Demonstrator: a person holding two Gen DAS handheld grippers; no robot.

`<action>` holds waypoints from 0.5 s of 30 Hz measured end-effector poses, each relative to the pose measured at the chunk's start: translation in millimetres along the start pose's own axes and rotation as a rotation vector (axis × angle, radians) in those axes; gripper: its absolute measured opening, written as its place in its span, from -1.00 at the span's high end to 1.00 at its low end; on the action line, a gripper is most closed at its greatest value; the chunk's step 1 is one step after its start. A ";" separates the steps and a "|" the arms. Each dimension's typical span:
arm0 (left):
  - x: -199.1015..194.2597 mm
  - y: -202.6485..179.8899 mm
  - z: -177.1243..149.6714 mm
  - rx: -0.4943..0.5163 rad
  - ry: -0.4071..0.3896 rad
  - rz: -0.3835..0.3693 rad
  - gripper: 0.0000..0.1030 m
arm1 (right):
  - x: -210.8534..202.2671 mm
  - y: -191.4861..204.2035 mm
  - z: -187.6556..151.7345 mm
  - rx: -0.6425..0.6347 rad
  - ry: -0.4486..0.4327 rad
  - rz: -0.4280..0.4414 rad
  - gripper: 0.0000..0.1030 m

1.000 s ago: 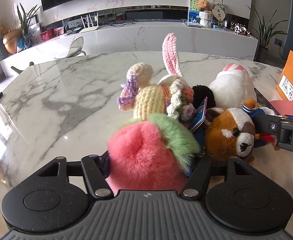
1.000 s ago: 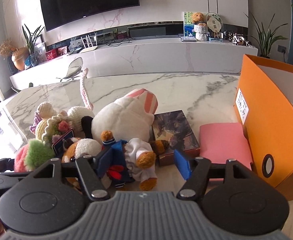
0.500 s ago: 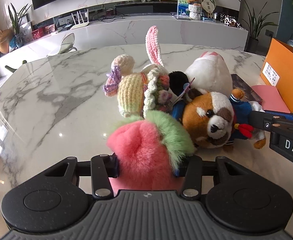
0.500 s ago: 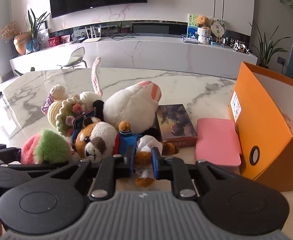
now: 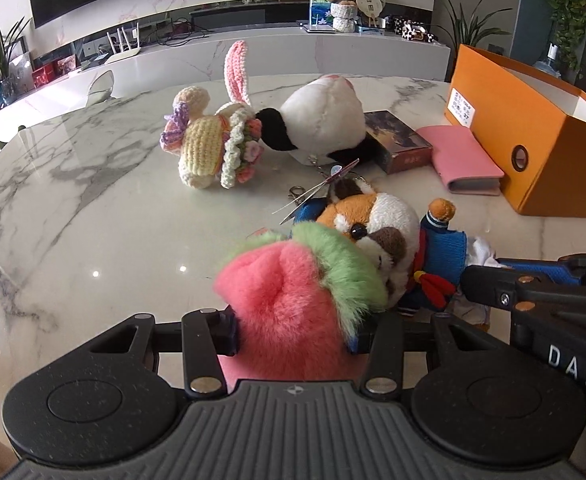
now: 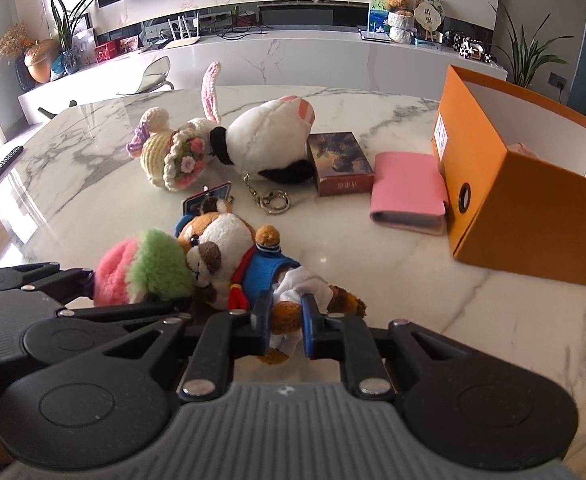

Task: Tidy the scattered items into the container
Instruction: 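Grasp the pink pompom with the left tool while the right tool grasps the red panda, then lift the pink pompom with the left tool while the right tool lifts the red panda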

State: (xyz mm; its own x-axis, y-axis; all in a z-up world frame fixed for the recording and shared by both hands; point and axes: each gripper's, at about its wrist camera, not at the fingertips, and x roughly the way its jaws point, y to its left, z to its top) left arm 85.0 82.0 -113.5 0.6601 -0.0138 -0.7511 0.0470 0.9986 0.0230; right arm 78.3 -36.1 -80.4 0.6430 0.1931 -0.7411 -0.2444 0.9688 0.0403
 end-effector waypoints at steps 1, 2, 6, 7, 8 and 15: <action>-2.4 -2.1 -2.0 0.005 -0.001 -0.004 -0.01 | -4.6 0.1 -3.8 0.000 0.006 0.000 0.69; -4.7 -3.5 -4.0 0.006 -0.002 -0.011 -0.01 | -9.2 0.2 -7.6 0.000 0.012 0.000 0.69; -10.6 -8.6 -13.1 0.024 -0.010 -0.024 -0.01 | -18.8 -5.0 -18.2 0.026 0.035 -0.004 0.67; -11.2 -9.4 -15.2 0.030 -0.013 -0.024 -0.01 | -20.4 -6.6 -20.1 0.035 0.039 -0.006 0.67; -11.9 -10.2 -17.3 0.036 -0.017 -0.023 -0.01 | -21.8 -7.7 -20.8 0.040 0.039 -0.010 0.66; -12.6 -6.2 -21.1 0.035 -0.027 -0.024 -0.01 | -40.3 -10.2 -18.1 0.006 -0.048 -0.063 0.38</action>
State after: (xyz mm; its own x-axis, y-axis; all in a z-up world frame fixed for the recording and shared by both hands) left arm 60.5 77.0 -118.1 0.6788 -0.0394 -0.7333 0.0886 0.9957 0.0285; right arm 41.7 -56.5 -63.1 0.6910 0.1387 -0.7095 -0.1982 0.9802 -0.0014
